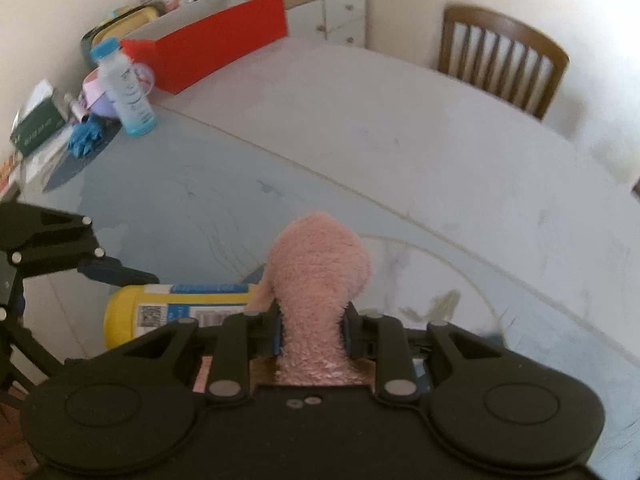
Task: Clean container
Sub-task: 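Wipe the towel back and forth across the container body with the right gripper, then sweep the towel over the container's label and cap with the right gripper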
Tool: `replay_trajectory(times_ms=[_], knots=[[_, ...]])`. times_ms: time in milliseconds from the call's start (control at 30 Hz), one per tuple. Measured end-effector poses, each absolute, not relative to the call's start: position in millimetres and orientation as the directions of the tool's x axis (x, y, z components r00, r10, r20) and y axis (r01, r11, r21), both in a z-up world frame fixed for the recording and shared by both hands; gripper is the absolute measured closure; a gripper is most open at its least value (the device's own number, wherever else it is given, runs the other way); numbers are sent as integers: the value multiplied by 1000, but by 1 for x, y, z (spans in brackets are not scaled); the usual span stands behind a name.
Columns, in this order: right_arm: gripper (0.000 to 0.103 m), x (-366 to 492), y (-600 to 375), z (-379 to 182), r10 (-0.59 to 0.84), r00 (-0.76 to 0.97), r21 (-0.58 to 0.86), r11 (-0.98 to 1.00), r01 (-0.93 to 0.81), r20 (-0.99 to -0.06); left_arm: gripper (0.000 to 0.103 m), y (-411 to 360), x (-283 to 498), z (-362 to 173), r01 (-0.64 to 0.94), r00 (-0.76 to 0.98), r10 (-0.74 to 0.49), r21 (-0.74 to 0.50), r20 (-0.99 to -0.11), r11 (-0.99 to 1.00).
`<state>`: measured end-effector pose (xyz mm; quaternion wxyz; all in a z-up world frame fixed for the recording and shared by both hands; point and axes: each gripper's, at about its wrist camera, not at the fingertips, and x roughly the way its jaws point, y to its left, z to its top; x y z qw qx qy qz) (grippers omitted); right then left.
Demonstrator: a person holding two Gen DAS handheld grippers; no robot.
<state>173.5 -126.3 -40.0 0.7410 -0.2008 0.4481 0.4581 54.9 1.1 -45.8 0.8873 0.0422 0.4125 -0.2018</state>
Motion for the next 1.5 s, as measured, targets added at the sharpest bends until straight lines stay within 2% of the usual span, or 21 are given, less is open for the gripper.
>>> replay_trajectory(times_ms=[233, 333, 467, 600, 733, 833, 1233, 1500], knots=[[79, 164, -138, -69, 425, 122, 117, 495, -861, -897, 41, 1, 50, -46, 394, 582, -322, -87, -747, 915], [79, 156, -146, -62, 406, 133, 78, 463, -883, -904, 41, 1, 51, -43, 398, 575, -334, -102, -747, 912], [79, 156, -153, -22, 482, 184, 71, 463, -883, -857, 41, 1, 53, -37, 407, 584, -336, -91, -739, 909], [79, 139, -143, 9, 561, 137, 90, 358, -930, -817, 41, -1, 58, -34, 418, 593, -336, -77, -732, 905], [78, 114, -119, 21, 608, 36, 135, 234, -963, -793, 41, -2, 62, -32, 429, 601, -329, -54, -728, 902], [78, 107, -109, 19, 588, 15, 110, 177, -978, -809, 41, -3, 64, -34, 440, 597, -325, -39, -733, 897], [78, 158, -108, -10, 505, 97, 79, 315, -946, -858, 41, 1, 63, -42, 458, 586, -348, -55, -732, 887], [78, 167, -131, -21, 459, 121, 67, 372, -926, -880, 39, 17, 67, -61, 400, 501, -396, -200, -770, 894]])
